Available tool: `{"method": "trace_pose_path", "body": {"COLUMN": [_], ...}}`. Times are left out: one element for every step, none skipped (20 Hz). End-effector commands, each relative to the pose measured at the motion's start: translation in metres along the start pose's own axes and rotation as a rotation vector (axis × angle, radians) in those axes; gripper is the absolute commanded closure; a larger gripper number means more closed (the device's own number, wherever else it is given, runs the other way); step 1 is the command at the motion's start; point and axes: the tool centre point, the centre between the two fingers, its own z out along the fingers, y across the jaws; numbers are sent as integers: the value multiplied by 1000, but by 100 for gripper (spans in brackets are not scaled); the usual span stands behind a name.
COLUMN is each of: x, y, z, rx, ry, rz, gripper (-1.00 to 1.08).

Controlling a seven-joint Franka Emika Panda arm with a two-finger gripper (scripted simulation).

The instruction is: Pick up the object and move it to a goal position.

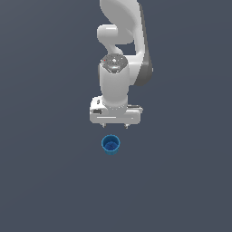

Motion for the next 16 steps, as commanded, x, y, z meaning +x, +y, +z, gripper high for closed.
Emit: {"method": "trace_pose_path", "body": {"x": [0, 0, 0, -1, -1, -1, -2, -2, -1, -1, -1, 0, 0, 1, 2, 4], "y": [0, -1, -3, -6, -9, -12, -13, -13, -12, -13, -12, -11, -10, -8, -6, -4], "z": [0, 0, 0, 0, -1, -1, -1, -1, -1, -1, 0, 1, 2, 3, 5, 7], "rx": [0, 0, -1, -1, -2, -3, -3, -3, -3, -3, -1, 1, 4, 7, 12, 17], "ry": [0, 0, 1, 1, 2, 3, 3, 3, 3, 3, 2, 1, -1, -4, -7, -10], "rz": [0, -2, -8, -18, -30, -39, -43, -43, -41, -41, -39, -36, -31, -26, -19, -12], "gripper": [-20, -20, -20, -20, -20, -20, -20, -20, -20, -20, -20, -20, -20, -20, -20, -20]}}
